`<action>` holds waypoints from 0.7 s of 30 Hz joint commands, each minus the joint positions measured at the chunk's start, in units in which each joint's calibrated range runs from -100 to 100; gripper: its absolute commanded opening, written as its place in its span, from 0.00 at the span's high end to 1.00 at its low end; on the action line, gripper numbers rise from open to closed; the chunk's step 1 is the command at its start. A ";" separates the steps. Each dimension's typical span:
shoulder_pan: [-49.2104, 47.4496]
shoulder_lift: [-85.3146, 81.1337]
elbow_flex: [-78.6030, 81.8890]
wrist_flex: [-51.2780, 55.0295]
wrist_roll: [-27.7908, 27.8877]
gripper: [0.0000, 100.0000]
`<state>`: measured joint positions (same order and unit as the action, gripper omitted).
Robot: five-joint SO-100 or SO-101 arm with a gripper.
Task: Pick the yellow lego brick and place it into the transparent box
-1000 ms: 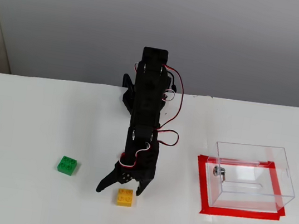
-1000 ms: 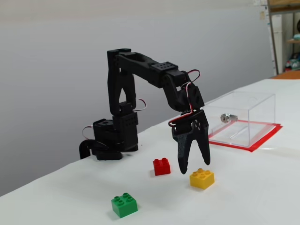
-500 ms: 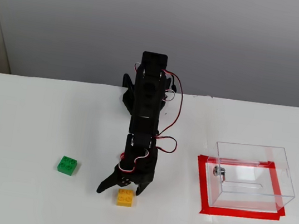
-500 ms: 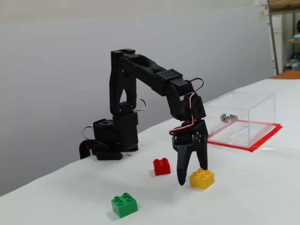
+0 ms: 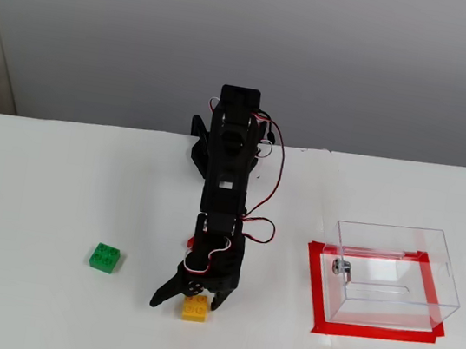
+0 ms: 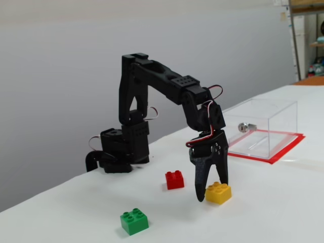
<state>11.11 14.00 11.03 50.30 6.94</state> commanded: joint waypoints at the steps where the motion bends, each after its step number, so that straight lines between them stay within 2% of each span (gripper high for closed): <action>1: 0.24 0.22 -1.36 0.09 0.11 0.55; 8: 0.16 1.07 -1.81 0.09 -0.10 0.75; 17: 0.09 0.81 -1.45 0.18 -0.10 0.91; 21: -0.43 0.56 -1.36 0.18 -0.10 0.93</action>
<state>11.00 15.35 11.03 50.30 6.99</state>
